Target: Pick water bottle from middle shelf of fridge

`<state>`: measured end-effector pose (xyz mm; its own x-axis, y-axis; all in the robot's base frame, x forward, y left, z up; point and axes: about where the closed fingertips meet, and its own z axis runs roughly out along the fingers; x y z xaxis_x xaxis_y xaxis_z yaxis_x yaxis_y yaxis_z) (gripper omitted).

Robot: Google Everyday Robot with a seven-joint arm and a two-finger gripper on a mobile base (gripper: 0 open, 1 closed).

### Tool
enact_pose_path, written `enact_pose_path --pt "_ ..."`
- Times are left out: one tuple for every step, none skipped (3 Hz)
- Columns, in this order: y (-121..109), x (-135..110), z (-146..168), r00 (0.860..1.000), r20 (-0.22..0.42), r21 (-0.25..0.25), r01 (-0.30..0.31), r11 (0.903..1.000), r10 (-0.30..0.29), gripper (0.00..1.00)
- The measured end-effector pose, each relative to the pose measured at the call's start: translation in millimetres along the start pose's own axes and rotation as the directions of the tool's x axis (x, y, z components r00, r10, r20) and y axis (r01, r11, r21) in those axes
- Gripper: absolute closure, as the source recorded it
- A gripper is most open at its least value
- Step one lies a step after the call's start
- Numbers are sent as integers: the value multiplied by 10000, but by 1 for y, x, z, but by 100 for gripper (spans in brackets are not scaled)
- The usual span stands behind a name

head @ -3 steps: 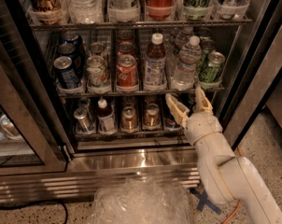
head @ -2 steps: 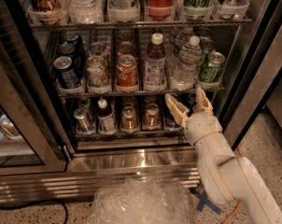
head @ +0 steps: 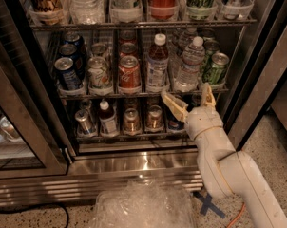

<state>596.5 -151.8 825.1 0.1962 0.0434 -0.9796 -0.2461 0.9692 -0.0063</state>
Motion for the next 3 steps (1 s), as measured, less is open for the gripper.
enact_pose_path --pt "-4 -1 11 10000 30 104 47 9999 -47 28" --pt "-9 -2 28 10000 1 208 86 9997 -86 25" --pt "-10 -2 36 10000 -19 273 42 9996 -42 26"
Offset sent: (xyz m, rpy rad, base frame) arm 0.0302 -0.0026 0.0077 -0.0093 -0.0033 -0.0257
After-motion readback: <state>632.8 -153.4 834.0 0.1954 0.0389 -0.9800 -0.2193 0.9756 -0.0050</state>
